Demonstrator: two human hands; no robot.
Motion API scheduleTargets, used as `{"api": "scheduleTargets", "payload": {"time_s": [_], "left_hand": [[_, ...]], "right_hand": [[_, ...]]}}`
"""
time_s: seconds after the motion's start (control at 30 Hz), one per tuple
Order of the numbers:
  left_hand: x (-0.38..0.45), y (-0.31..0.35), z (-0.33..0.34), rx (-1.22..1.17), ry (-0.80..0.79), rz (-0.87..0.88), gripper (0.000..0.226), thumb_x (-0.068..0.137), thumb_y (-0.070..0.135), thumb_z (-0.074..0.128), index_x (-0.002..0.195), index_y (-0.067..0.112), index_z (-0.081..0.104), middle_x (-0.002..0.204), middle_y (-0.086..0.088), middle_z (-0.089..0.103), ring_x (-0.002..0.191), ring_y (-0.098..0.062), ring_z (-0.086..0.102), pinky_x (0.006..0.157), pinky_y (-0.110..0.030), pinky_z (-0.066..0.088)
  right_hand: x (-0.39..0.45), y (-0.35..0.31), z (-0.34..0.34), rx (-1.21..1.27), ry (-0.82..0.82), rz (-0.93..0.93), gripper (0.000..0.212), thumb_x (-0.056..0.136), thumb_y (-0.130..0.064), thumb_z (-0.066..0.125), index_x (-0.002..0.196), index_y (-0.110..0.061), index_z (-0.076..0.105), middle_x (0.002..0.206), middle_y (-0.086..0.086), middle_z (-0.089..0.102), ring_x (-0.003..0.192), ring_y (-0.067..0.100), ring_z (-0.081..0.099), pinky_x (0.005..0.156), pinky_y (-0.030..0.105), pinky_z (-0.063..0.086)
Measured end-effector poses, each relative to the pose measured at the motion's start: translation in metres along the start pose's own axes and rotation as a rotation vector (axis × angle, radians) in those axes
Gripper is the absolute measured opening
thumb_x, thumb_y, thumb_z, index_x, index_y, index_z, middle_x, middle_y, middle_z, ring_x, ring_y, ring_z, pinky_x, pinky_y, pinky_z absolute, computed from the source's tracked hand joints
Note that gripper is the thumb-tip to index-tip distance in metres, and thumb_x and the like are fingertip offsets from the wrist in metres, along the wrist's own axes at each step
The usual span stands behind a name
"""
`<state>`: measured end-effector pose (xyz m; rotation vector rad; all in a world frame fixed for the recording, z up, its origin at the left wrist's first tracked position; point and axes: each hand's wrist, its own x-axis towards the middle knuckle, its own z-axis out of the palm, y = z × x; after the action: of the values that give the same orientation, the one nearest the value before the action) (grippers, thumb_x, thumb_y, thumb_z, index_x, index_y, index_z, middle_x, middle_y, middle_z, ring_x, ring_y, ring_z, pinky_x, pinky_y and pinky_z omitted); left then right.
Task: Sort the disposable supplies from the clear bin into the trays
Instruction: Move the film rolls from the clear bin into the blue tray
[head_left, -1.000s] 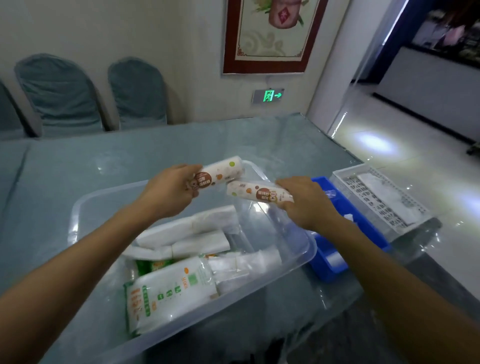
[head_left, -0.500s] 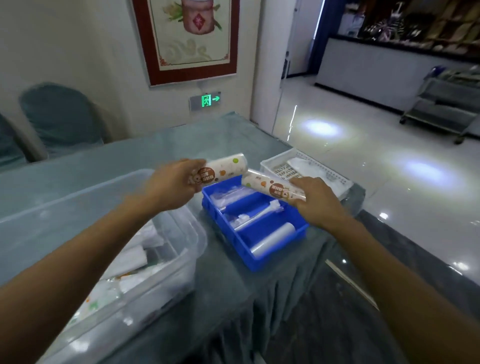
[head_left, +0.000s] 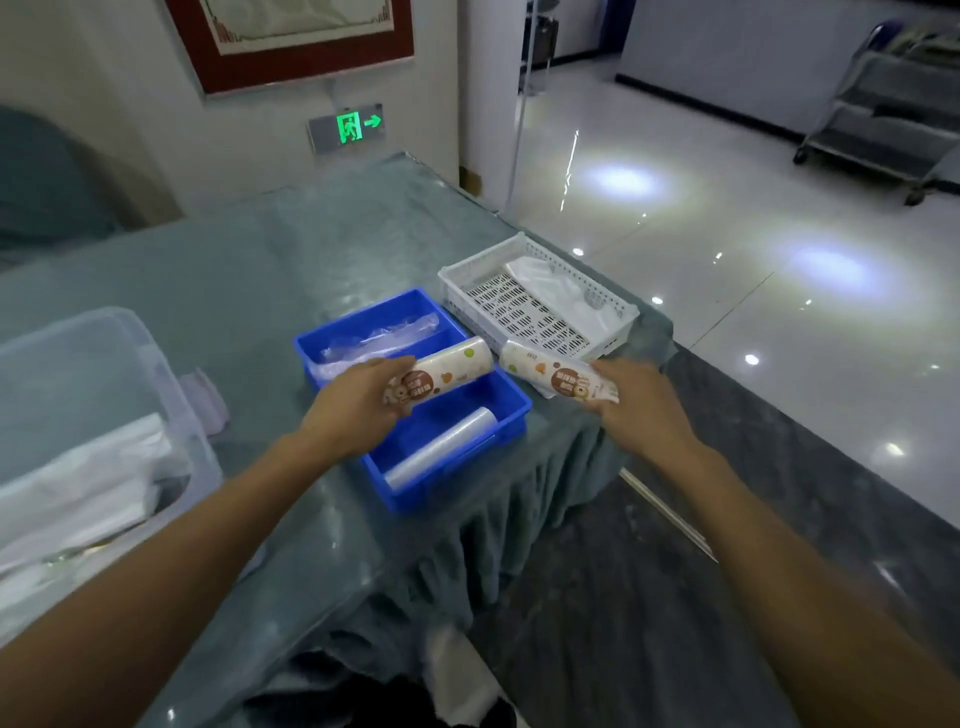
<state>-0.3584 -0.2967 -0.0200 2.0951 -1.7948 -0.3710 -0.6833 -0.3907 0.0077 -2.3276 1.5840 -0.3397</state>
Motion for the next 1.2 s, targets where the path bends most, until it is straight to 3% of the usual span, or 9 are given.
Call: {"api": "scheduleTargets", "payload": {"time_s": [0.1, 0.17, 0.33, 0.4, 0.53, 0.7, 0.9, 1.07, 1.2], "left_hand": [[0.011, -0.004, 0.028, -0.001, -0.073, -0.019, 0.065, 0.086, 0.025, 0.073, 0.146, 0.028, 0.047, 0.138, 0.002, 0.059, 0.124, -0.023, 0.055, 0.101, -0.040, 0.048], [0.021, -0.007, 0.045, 0.015, -0.113, -0.019, 0.065, 0.088, 0.027, 0.072, 0.147, 0.028, 0.045, 0.140, 0.002, 0.058, 0.126, -0.023, 0.054, 0.100, -0.043, 0.048], [0.044, -0.020, 0.082, 0.002, -0.144, -0.056, 0.061, 0.092, 0.028, 0.068, 0.147, 0.027, 0.044, 0.141, -0.001, 0.056, 0.126, -0.026, 0.051, 0.099, -0.046, 0.047], [0.049, -0.026, 0.096, 0.004, -0.125, -0.057, 0.056, 0.091, 0.026, 0.067, 0.143, 0.025, 0.047, 0.137, -0.004, 0.058, 0.121, -0.029, 0.052, 0.096, -0.047, 0.047], [0.050, -0.033, 0.124, 0.020, -0.098, -0.055, 0.046, 0.086, 0.023, 0.068, 0.131, 0.021, 0.057, 0.128, -0.009, 0.065, 0.110, -0.032, 0.057, 0.090, -0.047, 0.048], [0.050, -0.038, 0.142, -0.012, -0.077, -0.114, 0.053, 0.088, 0.026, 0.066, 0.139, 0.016, 0.053, 0.133, -0.012, 0.062, 0.114, -0.034, 0.056, 0.097, -0.048, 0.046], [0.043, -0.036, 0.151, 0.039, -0.009, -0.149, 0.050, 0.088, 0.025, 0.068, 0.136, 0.015, 0.057, 0.135, -0.009, 0.058, 0.122, -0.032, 0.051, 0.100, -0.047, 0.042], [0.041, -0.030, 0.156, 0.046, 0.013, -0.247, 0.043, 0.081, 0.018, 0.069, 0.124, 0.022, 0.068, 0.121, -0.004, 0.064, 0.111, -0.033, 0.058, 0.086, -0.046, 0.047], [0.039, -0.022, 0.153, -0.007, -0.073, -0.281, 0.051, 0.082, 0.027, 0.074, 0.132, 0.022, 0.064, 0.132, -0.002, 0.061, 0.122, -0.028, 0.053, 0.091, -0.047, 0.047]], "right_hand": [[0.017, 0.016, 0.010, 0.014, -0.018, 0.015, 0.037, 0.084, -0.028, 0.068, 0.121, -0.025, 0.065, 0.109, -0.002, 0.069, 0.088, 0.016, 0.062, 0.068, 0.031, 0.054], [0.029, 0.021, 0.015, 0.013, -0.013, 0.024, 0.033, 0.084, -0.026, 0.066, 0.117, -0.025, 0.066, 0.107, -0.002, 0.069, 0.088, 0.016, 0.061, 0.065, 0.030, 0.050], [0.064, 0.021, 0.032, 0.043, -0.025, 0.035, 0.049, 0.088, -0.021, 0.068, 0.135, -0.011, 0.058, 0.130, 0.010, 0.062, 0.119, 0.029, 0.056, 0.099, 0.043, 0.048], [0.081, 0.017, 0.040, 0.040, -0.055, 0.006, 0.050, 0.088, -0.018, 0.067, 0.136, -0.010, 0.057, 0.132, 0.010, 0.061, 0.121, 0.030, 0.053, 0.102, 0.043, 0.044], [0.110, 0.006, 0.054, 0.039, -0.107, -0.069, 0.046, 0.089, -0.017, 0.069, 0.133, -0.011, 0.059, 0.128, 0.010, 0.062, 0.117, 0.028, 0.051, 0.096, 0.038, 0.041], [0.133, 0.002, 0.074, 0.070, -0.153, -0.163, 0.046, 0.087, -0.016, 0.070, 0.132, -0.011, 0.059, 0.124, 0.008, 0.063, 0.111, 0.022, 0.052, 0.089, 0.029, 0.037], [0.160, -0.003, 0.098, 0.075, -0.246, -0.291, 0.045, 0.087, -0.031, 0.068, 0.130, -0.026, 0.056, 0.118, -0.006, 0.063, 0.106, 0.013, 0.055, 0.090, 0.039, 0.052], [0.182, -0.006, 0.112, 0.104, -0.295, -0.385, 0.044, 0.086, -0.030, 0.068, 0.128, -0.028, 0.057, 0.116, -0.006, 0.064, 0.106, 0.015, 0.057, 0.089, 0.039, 0.052], [0.197, -0.006, 0.120, 0.094, -0.373, -0.463, 0.037, 0.087, -0.032, 0.065, 0.123, -0.031, 0.057, 0.111, -0.010, 0.064, 0.101, 0.014, 0.058, 0.083, 0.041, 0.054]]}}
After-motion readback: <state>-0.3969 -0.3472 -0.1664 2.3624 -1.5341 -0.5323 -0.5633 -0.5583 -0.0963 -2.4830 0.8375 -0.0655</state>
